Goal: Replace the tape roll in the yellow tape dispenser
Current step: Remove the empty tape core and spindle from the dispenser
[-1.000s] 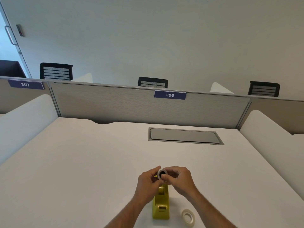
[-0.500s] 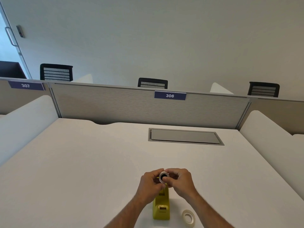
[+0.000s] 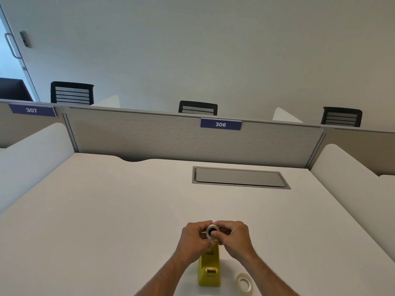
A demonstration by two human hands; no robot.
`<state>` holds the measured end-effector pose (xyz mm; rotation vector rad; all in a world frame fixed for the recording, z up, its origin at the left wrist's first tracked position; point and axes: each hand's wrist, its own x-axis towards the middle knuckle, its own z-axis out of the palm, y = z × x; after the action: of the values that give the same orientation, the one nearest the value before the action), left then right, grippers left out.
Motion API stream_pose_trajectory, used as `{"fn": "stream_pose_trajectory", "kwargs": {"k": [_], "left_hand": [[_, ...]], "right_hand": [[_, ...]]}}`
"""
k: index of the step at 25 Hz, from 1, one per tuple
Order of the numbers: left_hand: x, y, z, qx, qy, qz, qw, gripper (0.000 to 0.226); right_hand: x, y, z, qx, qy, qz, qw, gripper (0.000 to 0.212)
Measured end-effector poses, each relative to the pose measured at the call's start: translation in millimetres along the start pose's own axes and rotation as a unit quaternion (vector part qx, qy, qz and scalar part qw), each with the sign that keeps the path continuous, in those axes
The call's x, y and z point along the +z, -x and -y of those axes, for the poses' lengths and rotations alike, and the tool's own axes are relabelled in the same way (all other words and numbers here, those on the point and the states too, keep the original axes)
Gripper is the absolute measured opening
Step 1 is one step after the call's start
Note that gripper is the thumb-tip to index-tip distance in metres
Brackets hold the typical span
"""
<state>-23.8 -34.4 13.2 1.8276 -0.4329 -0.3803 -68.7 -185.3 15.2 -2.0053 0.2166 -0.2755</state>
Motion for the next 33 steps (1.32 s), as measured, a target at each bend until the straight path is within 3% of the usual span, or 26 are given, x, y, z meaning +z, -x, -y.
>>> {"fn": "stream_pose_trajectory", "kwargs": {"k": [7, 17, 22, 24, 27, 30, 33], "left_hand": [[-2.7, -8.3, 9.1, -0.025, -0.003, 0.018, 1.000, 0.064], [-3.9, -6.2, 5.8, 0.016, -0.041, -0.008, 0.999, 0.030], [-3.5, -7.4, 5.4, 0.004, -0.039, -0.036, 0.999, 0.027], [-6.0, -7.8, 8.7, -0.009, -0.039, -0.046, 0.998, 0.029], [-9.8, -7.7, 13.3, -0.026, -0.033, -0.051, 0.998, 0.032], [-10.5, -7.3, 14.6, -0.033, -0.027, -0.050, 0.998, 0.033], [-9.2, -5.9, 13.4, -0.034, -0.024, -0.040, 0.998, 0.033]], "right_hand": [[-3.9, 3.0, 1.8, 0.031, -0.076, -0.009, 0.997, 0.024], [-9.4, 3.2, -1.0, 0.120, -0.191, -0.006, 0.974, 0.018], [-9.7, 0.8, -4.9, 0.138, -0.204, -0.025, 0.969, 0.016], [-14.0, -0.7, -11.1, 0.138, -0.140, -0.056, 0.979, 0.016], [-21.4, -3.4, -27.2, 0.127, 0.070, -0.085, 0.986, 0.016], [-26.0, -3.2, -37.8, 0.133, 0.249, -0.064, 0.957, 0.019], [-27.7, 0.3, -38.2, 0.180, 0.297, -0.056, 0.936, 0.010]]}}
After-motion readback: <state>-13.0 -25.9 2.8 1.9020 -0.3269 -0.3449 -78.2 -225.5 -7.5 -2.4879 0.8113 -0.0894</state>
